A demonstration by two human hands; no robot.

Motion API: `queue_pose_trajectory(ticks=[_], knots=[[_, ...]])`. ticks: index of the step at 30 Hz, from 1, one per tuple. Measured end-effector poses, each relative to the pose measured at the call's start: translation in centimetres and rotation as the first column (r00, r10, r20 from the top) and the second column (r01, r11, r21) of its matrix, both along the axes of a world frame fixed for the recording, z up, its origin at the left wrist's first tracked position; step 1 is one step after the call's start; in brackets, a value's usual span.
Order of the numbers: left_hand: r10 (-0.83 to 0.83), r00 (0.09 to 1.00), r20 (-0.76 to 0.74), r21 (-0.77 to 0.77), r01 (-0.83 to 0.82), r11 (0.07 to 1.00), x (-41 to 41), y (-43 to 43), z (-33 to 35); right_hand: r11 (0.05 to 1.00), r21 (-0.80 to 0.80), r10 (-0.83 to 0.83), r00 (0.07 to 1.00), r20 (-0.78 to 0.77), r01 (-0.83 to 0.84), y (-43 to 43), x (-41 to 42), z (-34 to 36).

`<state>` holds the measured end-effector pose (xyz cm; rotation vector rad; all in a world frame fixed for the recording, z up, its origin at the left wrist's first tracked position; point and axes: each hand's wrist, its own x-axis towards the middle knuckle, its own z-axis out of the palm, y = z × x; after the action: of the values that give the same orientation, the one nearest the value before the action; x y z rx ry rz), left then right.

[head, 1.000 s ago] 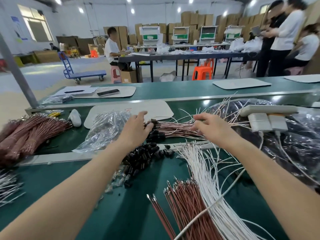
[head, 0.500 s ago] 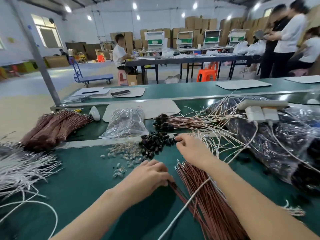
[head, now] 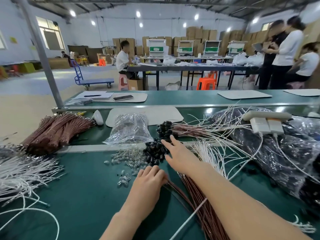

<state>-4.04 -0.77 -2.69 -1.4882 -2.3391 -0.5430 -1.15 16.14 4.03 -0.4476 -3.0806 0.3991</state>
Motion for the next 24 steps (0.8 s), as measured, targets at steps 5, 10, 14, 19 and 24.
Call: queue_pose_trajectory(ticks=[5,10,14,19,24], knots=[[0.013,0.999,-0.047,0.082,-0.009,0.997,-0.1,-0.1,0.1,0.991,0.085,0.088,0.988,0.124,-0.099,-0.4,-1.6,-0.7],[0.121,0.993,-0.003,0.168,-0.119,0.979,-1.6,-1.5,0.0,0.982,0.173,0.062,0.996,0.056,-0.071,-0.6,-1.7,-0.9],[0.278,0.953,0.120,0.239,-0.299,0.924,-3.3,-3.4,0.3,0.986,0.135,0.096,0.995,0.026,-0.098,-0.8,-2.0,-0.7],[0.384,0.882,0.274,0.394,-0.467,0.791,-4.0,-4.8,0.9,0.995,0.075,0.059,0.998,-0.021,-0.058,0.1,-1.5,-1.8],[0.378,0.858,0.348,0.395,-0.500,0.771,-3.8,-4.4,0.9,0.999,-0.039,-0.012,0.992,-0.129,0.007,0.7,0.4,-3.2]])
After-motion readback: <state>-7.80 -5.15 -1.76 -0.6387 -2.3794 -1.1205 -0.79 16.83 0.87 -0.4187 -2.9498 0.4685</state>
